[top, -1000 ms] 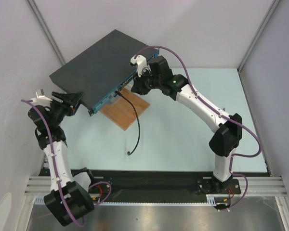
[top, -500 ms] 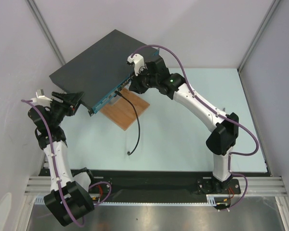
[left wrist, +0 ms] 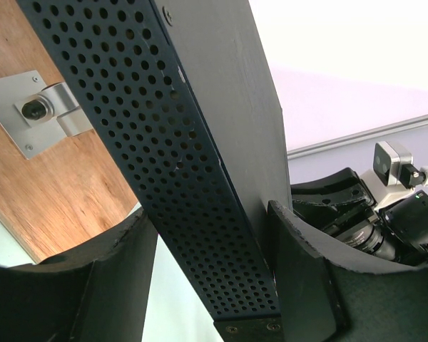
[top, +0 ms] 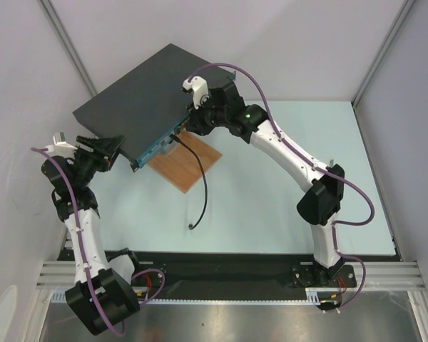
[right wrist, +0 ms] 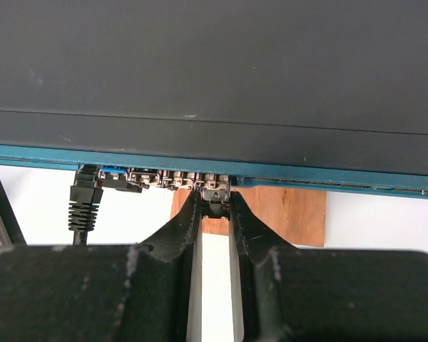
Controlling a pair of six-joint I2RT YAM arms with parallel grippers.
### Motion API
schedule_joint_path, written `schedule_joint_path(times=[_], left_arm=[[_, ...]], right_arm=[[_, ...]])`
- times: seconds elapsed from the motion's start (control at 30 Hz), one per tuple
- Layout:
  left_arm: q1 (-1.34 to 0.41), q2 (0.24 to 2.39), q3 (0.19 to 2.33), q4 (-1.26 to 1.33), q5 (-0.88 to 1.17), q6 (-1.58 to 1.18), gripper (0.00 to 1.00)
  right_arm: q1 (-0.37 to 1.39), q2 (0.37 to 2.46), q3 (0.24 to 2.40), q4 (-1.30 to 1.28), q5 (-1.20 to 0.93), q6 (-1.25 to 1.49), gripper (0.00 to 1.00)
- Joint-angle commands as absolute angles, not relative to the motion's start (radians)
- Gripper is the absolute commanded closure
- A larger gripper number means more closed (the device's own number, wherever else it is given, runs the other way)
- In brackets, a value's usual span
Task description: Insert the plug into the switch port
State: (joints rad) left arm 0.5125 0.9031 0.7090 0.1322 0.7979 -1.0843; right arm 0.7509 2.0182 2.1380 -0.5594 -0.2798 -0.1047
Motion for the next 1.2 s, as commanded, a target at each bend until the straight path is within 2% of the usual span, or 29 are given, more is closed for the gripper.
schedule_joint_path(times=[0.0, 0.13, 0.3, 0.43, 0.5, 0.57, 0.67, 1.17], left_arm=[[0.518, 0.873, 0.736, 0.167, 0.815, -1.037, 1.00], [0.518, 0.871, 0.739, 0.164, 0.811, -1.034, 1.00], [0.517, 0.876, 0.739, 0.170, 0.816, -1.034, 1.00], [0.517, 0.873, 0.738, 0.172, 0.813, -1.037, 1.00], [0.518, 0.874, 0.739, 0.173, 0.815, -1.035, 1.00], [0.517, 0.874, 0.739, 0.172, 0.815, -1.034, 1.00], [0.517, 0.874, 0.738, 0.172, 0.813, -1.032, 1.00], [0.517, 0.887, 0.750, 0.176, 0.813, -1.031, 1.00]], right_arm=[[0.765, 2.011, 2.203, -0.416, -0.327, -0.117, 0.83], [0.733, 1.965, 2.120, -0.429, -0.351, -0.110, 0.73], [0.686, 1.881, 2.004, -0.459, -0.416, -0.130, 0.53], [0.667, 1.844, 1.948, -0.501, -0.440, -0.161, 0.48], [0.663, 1.841, 1.942, -0.512, -0.445, -0.166, 0.50], [0.658, 1.844, 1.945, -0.512, -0.446, -0.160, 0.58], [0.664, 1.862, 1.977, -0.505, -0.443, -0.143, 0.65], [0.690, 1.965, 2.088, -0.495, -0.436, -0.114, 0.69]])
